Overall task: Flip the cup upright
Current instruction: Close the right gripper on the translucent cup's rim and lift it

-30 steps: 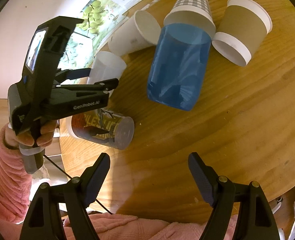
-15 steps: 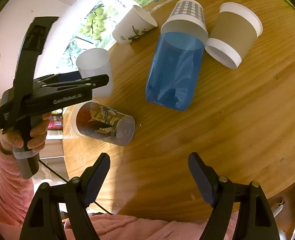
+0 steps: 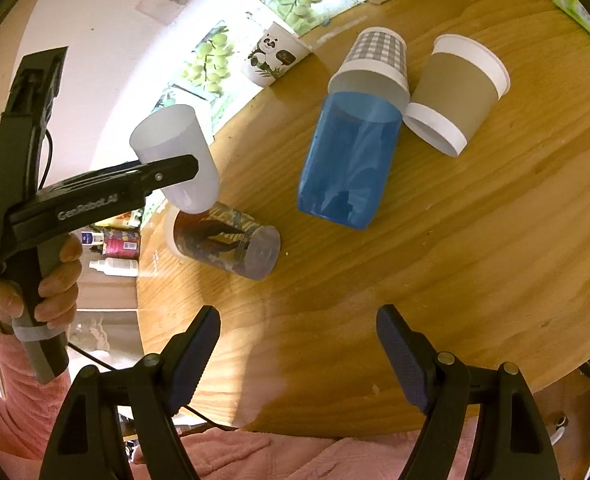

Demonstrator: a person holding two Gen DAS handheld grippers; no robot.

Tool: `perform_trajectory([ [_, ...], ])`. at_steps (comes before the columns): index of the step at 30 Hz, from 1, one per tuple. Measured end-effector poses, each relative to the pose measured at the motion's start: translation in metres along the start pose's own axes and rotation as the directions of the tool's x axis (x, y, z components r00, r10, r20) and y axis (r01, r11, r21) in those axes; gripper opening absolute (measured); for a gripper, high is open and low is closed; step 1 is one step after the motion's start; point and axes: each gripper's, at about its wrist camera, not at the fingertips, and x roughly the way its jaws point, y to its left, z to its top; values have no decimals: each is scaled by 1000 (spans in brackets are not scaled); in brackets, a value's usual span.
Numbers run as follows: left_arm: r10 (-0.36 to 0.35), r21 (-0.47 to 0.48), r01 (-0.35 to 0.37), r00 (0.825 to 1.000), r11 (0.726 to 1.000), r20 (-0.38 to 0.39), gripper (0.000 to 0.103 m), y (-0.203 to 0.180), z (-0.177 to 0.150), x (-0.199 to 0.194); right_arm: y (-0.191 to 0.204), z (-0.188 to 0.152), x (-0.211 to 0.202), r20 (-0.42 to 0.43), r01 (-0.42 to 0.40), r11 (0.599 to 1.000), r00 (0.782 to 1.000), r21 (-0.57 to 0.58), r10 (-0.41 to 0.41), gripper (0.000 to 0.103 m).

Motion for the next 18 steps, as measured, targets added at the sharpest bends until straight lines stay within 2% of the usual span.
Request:
perform_trajectory([
  [7,-52,-124,46,998,991,-40,72,-3,-16,-9,-9,-9,-22,9,-13,999,1000,-31,13,82],
  [10,-101,-183,89,993,979,-59,72,-7,-25,-12,-14,-14,-32,5,-12,999,1000,-42,12,82],
  [18,-176,-294,140,980,945,-97,72,-29,-51,-10,-29,-21,-53,-11,-16,997,1000,-70,15,82],
])
